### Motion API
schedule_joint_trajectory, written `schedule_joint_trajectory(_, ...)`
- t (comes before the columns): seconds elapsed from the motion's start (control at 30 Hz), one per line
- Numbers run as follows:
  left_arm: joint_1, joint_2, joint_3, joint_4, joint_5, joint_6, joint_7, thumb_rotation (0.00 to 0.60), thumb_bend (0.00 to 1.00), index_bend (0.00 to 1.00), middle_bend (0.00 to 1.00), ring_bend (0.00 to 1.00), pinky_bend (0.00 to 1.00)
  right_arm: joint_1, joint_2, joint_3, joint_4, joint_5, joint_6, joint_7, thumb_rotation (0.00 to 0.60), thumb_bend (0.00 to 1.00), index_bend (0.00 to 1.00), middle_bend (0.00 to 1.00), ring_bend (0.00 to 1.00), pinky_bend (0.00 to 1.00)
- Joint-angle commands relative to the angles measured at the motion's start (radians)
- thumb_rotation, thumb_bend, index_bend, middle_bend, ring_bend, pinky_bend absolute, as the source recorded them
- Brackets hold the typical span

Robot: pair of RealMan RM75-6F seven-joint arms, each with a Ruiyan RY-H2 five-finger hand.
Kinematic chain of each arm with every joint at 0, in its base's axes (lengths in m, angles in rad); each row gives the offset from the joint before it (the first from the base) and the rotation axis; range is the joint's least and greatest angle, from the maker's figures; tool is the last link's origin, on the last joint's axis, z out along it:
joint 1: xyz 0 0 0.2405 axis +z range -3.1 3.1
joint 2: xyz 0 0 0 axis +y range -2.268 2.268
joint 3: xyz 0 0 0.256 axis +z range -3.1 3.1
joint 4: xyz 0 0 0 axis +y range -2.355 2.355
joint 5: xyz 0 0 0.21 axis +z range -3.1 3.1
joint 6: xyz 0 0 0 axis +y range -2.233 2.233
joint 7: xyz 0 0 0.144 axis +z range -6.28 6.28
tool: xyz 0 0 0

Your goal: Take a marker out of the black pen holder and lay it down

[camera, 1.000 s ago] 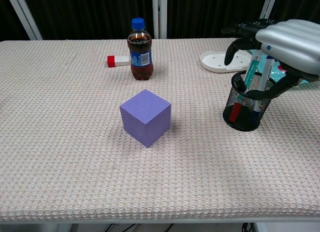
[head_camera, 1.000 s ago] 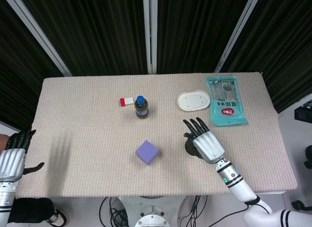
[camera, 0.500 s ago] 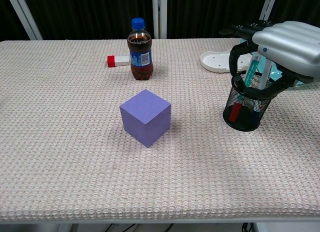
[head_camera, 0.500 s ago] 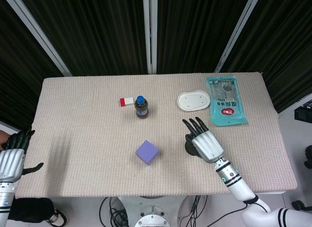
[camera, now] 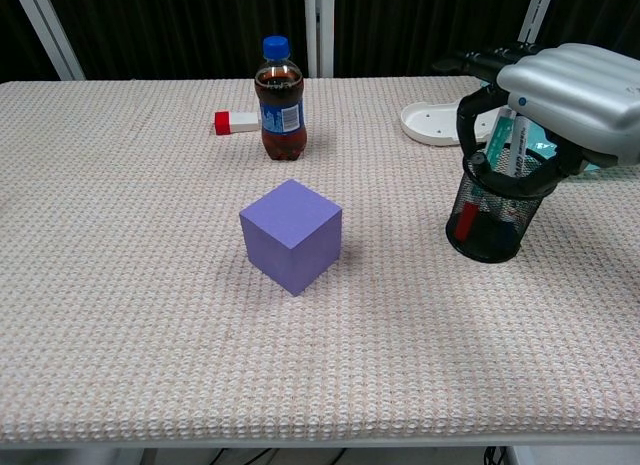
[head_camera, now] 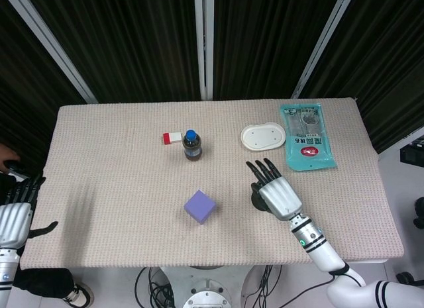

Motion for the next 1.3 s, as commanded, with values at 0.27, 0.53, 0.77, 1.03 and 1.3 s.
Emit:
schedule_joint_trajectory(0.27,0.002,0.004,0.001,-0.001,0.002,0.0,-0.009,0.6,0.12,0.06,0.0,0.0,0.0,-0.006,0.014,-0.004,-0.012,-0.012,0.029,0.009,0.6,0.3,0.6,0.0,0.0,0.0)
schedule_joint_trajectory(0.53,0.0,0.006,0.002,-0.011,0.008,-0.002,-0.011,0.6,0.12,0.06,0.0,0.0,0.0,-0.024,0.055,-0.01,-0.055,-0.036,0.071,0.045,0.6,0.31,0.64,0.0,0.0,0.0)
schedule_joint_trajectory(0.77,0.0,0.011,0.006,-0.025,0.021,0.003,-0.005,0.6,0.12,0.06,0.0,0.0,0.0,-0.052,0.11,-0.017,-0.119,-0.084,0.13,0.072,0.6,0.33,0.68,0.01,0.0,0.0)
schedule_joint_trajectory(1.03,0.002,0.017,0.006,-0.039,0.027,0.011,0.004,0.6,0.12,0.06,0.0,0.0,0.0,-0.075,0.173,0.001,-0.187,-0.128,0.196,0.073,0.6,0.33,0.69,0.02,0.0,0.0)
schedule_joint_trajectory(1.3,0.005,0.019,0.008,-0.045,0.027,0.014,0.011,0.6,0.12,0.06,0.0,0.0,0.0,-0.098,0.229,0.038,-0.232,-0.157,0.264,0.064,0.6,0.33,0.7,0.02,0.0,0.0)
